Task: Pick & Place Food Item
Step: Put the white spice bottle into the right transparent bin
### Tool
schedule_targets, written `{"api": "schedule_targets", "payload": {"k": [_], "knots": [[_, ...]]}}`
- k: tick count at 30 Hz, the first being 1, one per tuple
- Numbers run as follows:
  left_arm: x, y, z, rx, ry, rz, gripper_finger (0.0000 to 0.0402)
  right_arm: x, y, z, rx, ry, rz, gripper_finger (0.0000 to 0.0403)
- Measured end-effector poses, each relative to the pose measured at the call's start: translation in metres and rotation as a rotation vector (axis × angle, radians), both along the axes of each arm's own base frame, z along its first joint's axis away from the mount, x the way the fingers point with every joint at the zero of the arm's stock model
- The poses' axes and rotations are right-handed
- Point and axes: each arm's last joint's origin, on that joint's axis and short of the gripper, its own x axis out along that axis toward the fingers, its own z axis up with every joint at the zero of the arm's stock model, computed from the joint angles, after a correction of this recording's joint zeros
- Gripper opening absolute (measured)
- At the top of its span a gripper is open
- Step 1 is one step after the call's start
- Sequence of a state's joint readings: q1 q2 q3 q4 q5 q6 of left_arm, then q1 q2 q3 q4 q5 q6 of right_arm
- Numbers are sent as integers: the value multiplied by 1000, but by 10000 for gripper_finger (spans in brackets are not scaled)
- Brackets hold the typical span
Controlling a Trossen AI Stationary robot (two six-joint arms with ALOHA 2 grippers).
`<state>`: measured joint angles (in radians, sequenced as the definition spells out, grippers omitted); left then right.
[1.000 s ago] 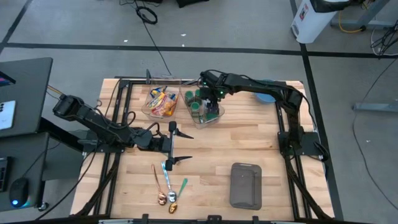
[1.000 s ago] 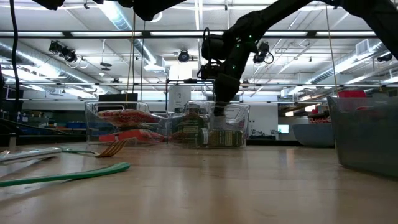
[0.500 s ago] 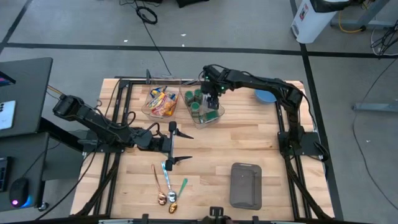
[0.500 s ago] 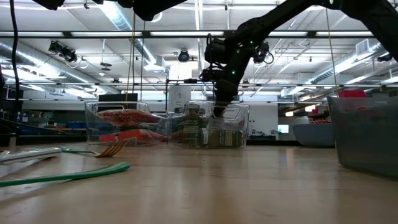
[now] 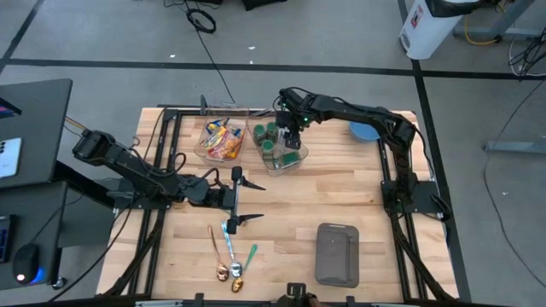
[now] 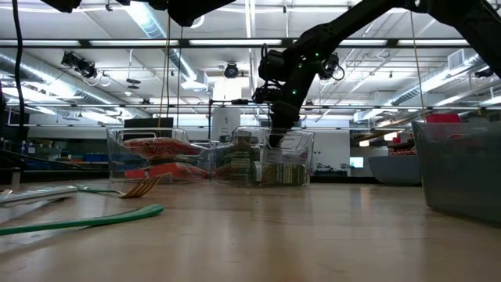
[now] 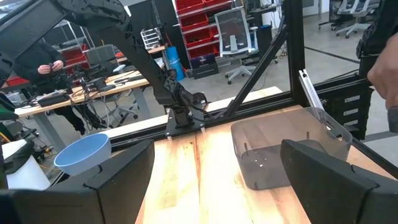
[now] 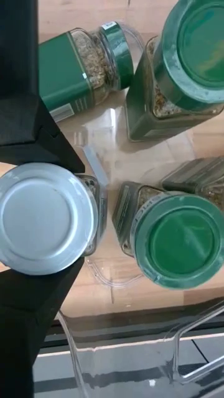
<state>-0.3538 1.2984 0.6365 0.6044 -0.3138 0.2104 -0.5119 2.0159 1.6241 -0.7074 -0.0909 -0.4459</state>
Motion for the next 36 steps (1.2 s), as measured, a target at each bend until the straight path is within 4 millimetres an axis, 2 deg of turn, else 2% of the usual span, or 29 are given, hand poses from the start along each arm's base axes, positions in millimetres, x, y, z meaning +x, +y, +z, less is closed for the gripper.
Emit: {"api": "schedule_targets", "payload": {"k": [4, 7, 10, 21, 32, 36], "knots": [[0, 0, 0, 0, 0, 0, 355, 3, 6, 0, -5, 6, 31, 215], [0, 0, 0, 0, 0, 0, 355, 5, 11, 0, -5, 6, 46, 260], [0, 0, 0, 1, 1, 0, 355, 7, 15, 0, -6, 8, 62, 277], [0, 0, 0, 13, 2, 0, 355, 16, 33, 3, -112, 44, 92, 229], [0, 0, 0, 19, 2, -1, 355, 13, 51, 39, -160, -44, 130, 244], [0, 0, 0, 20, 2, 0, 355, 13, 54, 41, -159, -47, 136, 242]]}}
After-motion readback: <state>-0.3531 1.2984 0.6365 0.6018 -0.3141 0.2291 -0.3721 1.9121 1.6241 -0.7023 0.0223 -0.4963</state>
